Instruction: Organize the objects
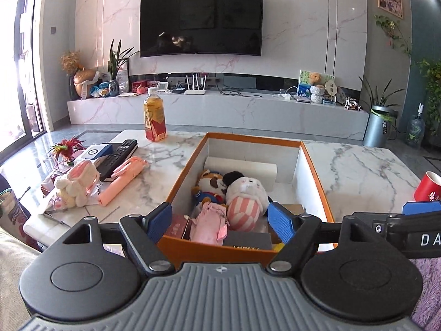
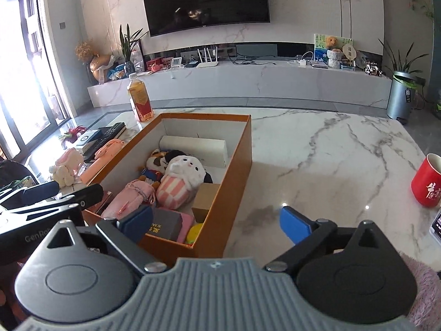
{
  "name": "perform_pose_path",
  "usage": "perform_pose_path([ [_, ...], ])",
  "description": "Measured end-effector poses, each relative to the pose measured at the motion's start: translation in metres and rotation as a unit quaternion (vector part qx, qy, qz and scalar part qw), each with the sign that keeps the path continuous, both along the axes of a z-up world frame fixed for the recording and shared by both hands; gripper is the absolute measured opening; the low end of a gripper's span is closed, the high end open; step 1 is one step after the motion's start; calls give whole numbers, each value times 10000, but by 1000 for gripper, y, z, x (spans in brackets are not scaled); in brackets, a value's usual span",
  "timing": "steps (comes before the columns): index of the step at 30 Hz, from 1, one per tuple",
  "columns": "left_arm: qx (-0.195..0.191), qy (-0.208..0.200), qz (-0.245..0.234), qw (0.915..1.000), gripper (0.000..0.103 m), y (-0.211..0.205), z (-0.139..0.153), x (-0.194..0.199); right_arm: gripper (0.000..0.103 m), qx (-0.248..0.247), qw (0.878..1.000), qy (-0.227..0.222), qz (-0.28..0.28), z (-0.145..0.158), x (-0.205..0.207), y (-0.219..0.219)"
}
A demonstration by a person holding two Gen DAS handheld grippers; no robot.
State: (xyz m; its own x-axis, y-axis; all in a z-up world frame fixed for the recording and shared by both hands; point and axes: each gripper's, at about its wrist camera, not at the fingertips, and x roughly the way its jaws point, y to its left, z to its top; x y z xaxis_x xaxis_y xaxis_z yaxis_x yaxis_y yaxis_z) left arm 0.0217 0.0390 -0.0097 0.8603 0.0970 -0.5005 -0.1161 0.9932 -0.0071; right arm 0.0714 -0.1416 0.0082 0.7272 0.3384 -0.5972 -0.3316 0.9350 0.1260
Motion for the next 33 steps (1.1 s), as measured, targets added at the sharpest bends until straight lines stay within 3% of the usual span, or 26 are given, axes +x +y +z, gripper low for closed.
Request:
perform_pose_path([
  [33, 346, 245, -4, 9991, 91, -10, -3, -11, 100, -293, 9995, 92, 35, -11, -14, 8],
])
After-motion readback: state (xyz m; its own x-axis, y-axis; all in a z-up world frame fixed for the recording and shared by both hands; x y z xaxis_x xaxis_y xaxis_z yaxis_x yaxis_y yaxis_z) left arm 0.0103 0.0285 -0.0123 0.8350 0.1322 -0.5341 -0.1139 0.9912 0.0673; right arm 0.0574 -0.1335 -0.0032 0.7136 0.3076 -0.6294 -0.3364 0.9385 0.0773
